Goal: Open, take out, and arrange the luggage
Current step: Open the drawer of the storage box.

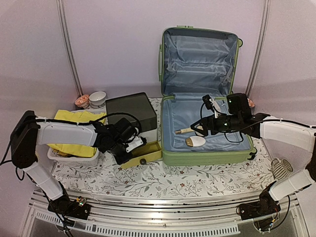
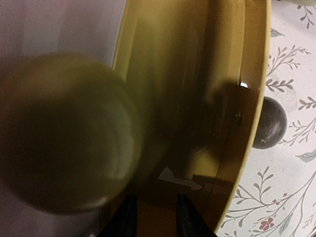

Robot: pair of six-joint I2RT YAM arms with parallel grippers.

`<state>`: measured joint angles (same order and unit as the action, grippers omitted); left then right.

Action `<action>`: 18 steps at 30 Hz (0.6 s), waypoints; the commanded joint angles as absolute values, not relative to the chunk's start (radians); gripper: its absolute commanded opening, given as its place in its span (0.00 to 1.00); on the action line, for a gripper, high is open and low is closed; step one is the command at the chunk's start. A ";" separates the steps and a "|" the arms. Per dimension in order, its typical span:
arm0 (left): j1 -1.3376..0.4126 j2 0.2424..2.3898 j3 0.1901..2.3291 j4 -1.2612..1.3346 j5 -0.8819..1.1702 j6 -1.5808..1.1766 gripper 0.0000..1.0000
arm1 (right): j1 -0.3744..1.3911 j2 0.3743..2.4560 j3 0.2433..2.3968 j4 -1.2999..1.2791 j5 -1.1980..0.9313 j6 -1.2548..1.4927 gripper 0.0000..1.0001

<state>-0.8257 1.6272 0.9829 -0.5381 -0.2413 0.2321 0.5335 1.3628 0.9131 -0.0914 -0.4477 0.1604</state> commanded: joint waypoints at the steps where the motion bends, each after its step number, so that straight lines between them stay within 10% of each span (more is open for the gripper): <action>1: -0.777 1.615 0.996 -0.549 -0.226 0.272 0.30 | 0.528 1.361 0.951 -0.097 -0.451 0.156 0.74; 18: -0.681 1.539 0.968 -0.575 -0.228 0.401 0.49 | 0.531 1.479 1.092 -0.282 -0.431 0.033 0.76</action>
